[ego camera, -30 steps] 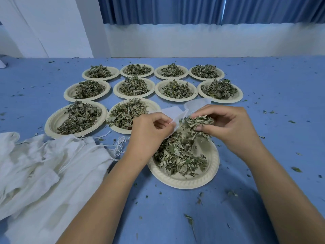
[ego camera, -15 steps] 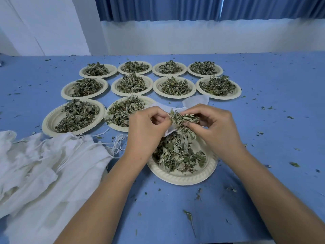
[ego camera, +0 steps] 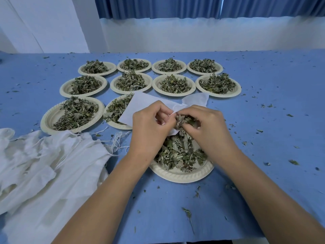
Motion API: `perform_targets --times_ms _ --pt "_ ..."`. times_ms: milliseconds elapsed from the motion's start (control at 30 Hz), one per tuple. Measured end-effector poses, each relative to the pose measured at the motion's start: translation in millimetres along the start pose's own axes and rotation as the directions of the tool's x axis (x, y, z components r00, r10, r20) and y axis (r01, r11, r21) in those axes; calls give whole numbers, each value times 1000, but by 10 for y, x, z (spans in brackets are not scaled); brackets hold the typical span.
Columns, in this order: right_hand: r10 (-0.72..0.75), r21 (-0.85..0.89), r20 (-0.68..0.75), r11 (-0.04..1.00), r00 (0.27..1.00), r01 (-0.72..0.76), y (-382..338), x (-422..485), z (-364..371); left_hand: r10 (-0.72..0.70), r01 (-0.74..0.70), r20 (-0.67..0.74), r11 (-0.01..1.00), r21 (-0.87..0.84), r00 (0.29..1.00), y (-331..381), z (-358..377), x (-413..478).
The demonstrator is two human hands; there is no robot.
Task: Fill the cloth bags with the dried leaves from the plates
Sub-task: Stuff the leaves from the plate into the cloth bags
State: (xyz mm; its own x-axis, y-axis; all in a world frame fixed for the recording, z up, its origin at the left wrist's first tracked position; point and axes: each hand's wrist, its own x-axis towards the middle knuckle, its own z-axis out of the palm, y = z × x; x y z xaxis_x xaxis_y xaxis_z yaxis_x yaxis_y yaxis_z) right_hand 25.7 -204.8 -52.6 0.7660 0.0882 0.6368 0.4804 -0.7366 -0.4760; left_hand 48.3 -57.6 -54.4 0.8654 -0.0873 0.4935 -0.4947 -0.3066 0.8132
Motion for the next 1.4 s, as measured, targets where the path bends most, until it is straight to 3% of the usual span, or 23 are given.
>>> perform_targets --times_ms 100,167,367,467,633,800,900,1033,1133,1200,1300,1400 --pt "200 261 139 937 970 -231 -30 -27 -84 6 -6 0 999 35 1000 -8 -5 4" --pt "214 355 154 899 965 -256 -43 -30 -107 11 -11 3 999 43 1000 -8 -1 -3" --pt "206 204 -7 958 978 -201 -87 -31 -43 43 -43 19 999 -20 999 19 24 -30" --pt "133 58 26 989 991 -134 -73 -23 -23 20 -17 58 998 -57 998 13 36 -34" --pt "225 341 227 893 947 -294 -60 -18 -103 23 -23 7 1000 13 1000 -44 11 0" --pt "328 531 104 780 939 -331 -84 -41 -88 49 -50 13 999 9 999 -56 35 -12" --pt "358 505 -17 809 934 -300 -97 -63 -32 63 -62 38 998 -33 997 -43 31 -18" --pt "388 404 -80 855 918 -326 -68 -75 11 57 -46 98 992 -116 994 -23 29 -29" --pt "241 205 -120 955 963 -214 -65 -69 18 65 -49 115 990 -136 991 -9 46 -38" --pt "165 141 -49 978 985 -156 -63 -53 -5 59 -49 85 992 -120 995 -6 49 -37" --pt "168 280 82 942 982 -184 -53 -42 -77 16 -16 -3 994 -109 1000 -29 21 -6" --pt "271 431 57 862 961 -269 -69 -46 -96 -8 7 -12 992 -129 1000 -29 -2 5"
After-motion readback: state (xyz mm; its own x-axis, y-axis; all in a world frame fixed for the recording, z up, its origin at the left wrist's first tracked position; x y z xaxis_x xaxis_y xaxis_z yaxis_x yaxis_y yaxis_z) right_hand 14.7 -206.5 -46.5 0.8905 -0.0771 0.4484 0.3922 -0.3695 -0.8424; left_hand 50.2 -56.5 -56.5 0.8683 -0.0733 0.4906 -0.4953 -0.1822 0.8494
